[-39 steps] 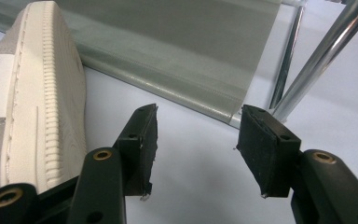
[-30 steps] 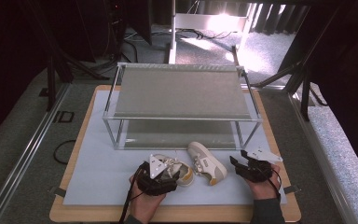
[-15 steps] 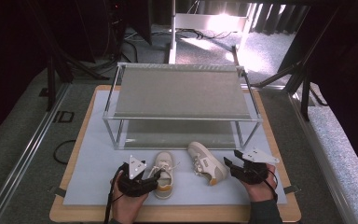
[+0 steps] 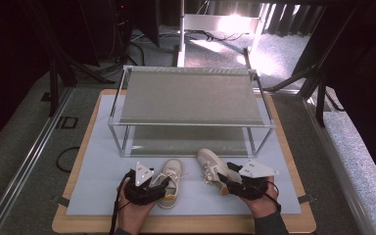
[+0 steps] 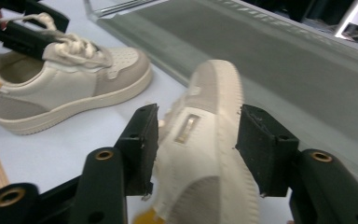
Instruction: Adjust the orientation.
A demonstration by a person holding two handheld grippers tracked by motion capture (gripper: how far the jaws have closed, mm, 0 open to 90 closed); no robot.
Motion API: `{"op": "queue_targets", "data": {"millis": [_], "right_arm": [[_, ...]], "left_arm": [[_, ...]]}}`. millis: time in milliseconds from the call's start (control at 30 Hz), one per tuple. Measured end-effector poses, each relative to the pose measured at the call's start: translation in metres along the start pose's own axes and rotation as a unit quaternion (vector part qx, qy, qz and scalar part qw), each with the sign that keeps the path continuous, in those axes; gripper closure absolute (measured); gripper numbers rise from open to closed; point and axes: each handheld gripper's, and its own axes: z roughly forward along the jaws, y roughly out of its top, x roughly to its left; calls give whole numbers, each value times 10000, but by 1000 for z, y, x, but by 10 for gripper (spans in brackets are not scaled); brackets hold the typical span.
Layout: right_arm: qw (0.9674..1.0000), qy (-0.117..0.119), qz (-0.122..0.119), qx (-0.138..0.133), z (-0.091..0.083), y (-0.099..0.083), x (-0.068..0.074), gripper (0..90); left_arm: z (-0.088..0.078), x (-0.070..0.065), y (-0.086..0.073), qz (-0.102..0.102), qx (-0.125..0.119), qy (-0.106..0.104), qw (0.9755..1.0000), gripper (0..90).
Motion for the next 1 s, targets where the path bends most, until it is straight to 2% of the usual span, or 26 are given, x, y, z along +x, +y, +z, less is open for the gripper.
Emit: {"op": "queue_targets", "data": {"millis": [167, 267, 467, 1000], "right_arm": [[9996, 159, -183, 121, 10, -2, 8, 402], [9994, 205, -206, 183, 15, -4, 8, 397], [9994, 258, -206, 133, 15, -7, 6, 393], [9995, 79, -214, 205, 15, -6, -10, 394]], "left_arm": [[-1, 2, -2, -47, -31, -3, 10000, 353], [0, 2, -2, -54, -13, -6, 10000, 354], [-2, 1, -1, -51, -26, -1, 10000, 353], [-1, 1, -1, -57, -32, -7, 10000, 353]]}}
